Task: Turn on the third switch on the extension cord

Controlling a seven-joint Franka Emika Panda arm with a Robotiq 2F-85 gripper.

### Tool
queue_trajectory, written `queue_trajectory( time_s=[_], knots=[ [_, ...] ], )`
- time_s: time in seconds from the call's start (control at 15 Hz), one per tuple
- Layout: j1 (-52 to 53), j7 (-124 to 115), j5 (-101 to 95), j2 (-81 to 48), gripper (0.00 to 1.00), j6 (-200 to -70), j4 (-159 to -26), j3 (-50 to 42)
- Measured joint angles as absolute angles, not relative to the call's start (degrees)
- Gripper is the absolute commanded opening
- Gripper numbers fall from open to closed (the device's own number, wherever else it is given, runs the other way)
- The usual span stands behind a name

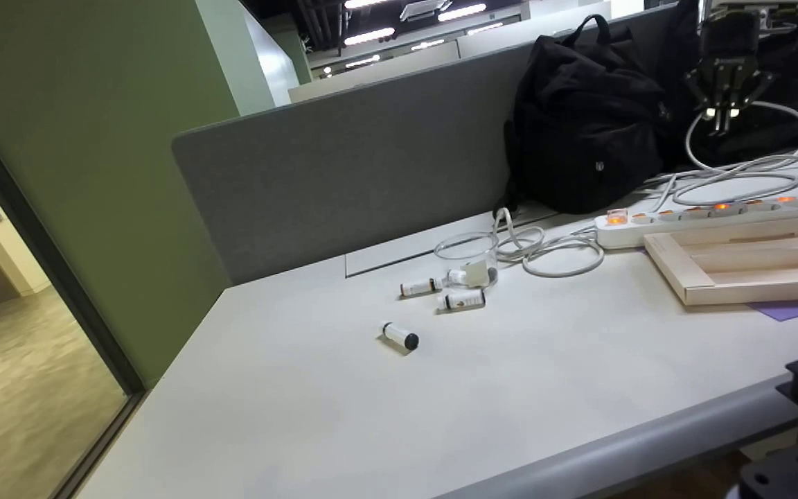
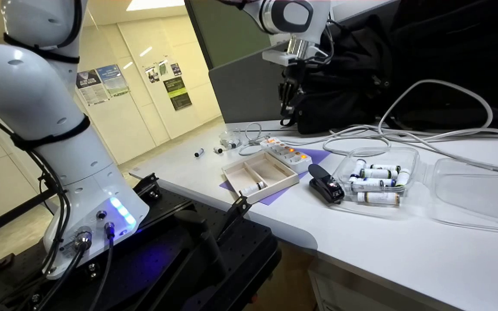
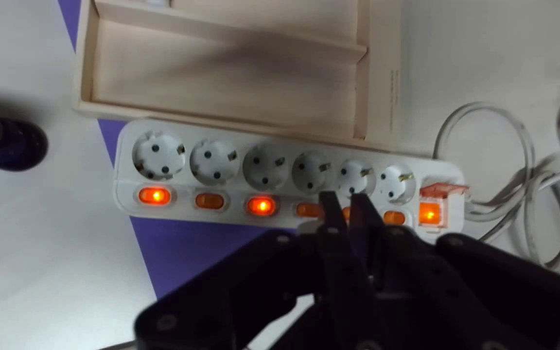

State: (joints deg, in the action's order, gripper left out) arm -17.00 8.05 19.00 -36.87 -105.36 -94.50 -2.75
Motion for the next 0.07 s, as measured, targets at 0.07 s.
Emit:
queue_trajectory(
  time_s=[0.07],
  knots=[
    [-17.02, 8.07, 18.82, -35.88, 0.25, -102.7, -93.98, -2.89]
  ],
)
